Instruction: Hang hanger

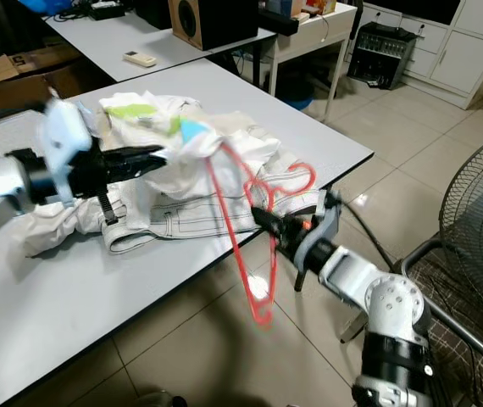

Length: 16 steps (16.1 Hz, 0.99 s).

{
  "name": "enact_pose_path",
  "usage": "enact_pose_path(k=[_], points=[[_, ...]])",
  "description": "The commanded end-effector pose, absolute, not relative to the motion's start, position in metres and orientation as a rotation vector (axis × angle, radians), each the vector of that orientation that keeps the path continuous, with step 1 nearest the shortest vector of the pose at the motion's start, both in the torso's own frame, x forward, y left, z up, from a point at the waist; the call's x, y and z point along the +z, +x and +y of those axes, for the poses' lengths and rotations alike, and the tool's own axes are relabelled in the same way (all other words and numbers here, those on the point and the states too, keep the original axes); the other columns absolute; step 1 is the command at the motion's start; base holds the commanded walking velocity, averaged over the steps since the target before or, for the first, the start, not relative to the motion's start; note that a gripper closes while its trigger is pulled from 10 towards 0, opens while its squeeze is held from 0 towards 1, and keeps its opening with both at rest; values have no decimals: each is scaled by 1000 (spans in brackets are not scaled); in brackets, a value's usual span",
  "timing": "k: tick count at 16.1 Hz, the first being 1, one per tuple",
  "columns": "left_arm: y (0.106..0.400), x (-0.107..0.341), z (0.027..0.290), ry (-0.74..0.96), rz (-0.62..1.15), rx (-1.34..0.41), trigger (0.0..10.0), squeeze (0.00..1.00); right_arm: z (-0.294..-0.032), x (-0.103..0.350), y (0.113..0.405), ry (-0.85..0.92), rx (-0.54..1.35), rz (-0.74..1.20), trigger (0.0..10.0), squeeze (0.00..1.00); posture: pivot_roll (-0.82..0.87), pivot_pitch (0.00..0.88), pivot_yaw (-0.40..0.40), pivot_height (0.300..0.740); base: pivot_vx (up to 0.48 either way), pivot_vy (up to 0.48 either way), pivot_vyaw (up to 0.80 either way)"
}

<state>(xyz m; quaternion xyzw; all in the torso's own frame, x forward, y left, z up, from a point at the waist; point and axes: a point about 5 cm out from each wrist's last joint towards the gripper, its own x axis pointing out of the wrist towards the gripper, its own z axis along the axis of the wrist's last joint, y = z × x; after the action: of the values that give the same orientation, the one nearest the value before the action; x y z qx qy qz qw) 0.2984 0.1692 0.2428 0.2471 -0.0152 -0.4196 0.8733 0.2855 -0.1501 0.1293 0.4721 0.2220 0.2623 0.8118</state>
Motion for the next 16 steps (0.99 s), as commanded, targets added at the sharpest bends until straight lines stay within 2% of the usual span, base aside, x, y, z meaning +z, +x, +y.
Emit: enact_pose_path(k=[1, 2, 4, 6, 9, 12, 13, 16], points=[[302, 242, 172, 545, -27, -827, 0, 0, -152, 136, 287, 1023, 551, 448, 10000, 0, -51, 0, 40, 740, 0, 0, 0], [308, 233, 175, 558, -9, -756, 0, 0, -154, 138, 290, 1064, 503, 419, 10000, 0, -53, 0, 44, 740, 0, 0, 0], [305, 221, 175, 542, 29, -762, 0, 0, -158, 142, 295, 1145, 423, 372, 10000, 0, -54, 0, 47, 740, 0, 0, 0], [310, 214, 178, 543, 27, -693, 0, 0, -156, 148, 297, 1235, 345, 341, 10000, 0, -57, 0, 49, 740, 0, 0, 0], [301, 202, 169, 558, 41, -793, 0, 0, -160, 164, 310, 1361, 295, 227, 10000, 0, -62, 0, 58, 740, 0, 0, 0], [303, 213, 167, 543, -52, -796, 0, 0, -159, 185, 331, 1385, 310, 130, 10000, 0, -55, 0, 55, 740, 0, 0, 0], [297, 214, 160, 522, -103, -834, 0, 0, -161, 189, 342, 1412, 260, 79, 10000, 0, -44, 0, 48, 740, 0, 0, 0], [290, 210, 153, 512, -119, -878, 0, 0, -161, 185, 350, 1449, 220, 61, 10000, 0, -38, 0, 45, 740, 0, 0, 0]])
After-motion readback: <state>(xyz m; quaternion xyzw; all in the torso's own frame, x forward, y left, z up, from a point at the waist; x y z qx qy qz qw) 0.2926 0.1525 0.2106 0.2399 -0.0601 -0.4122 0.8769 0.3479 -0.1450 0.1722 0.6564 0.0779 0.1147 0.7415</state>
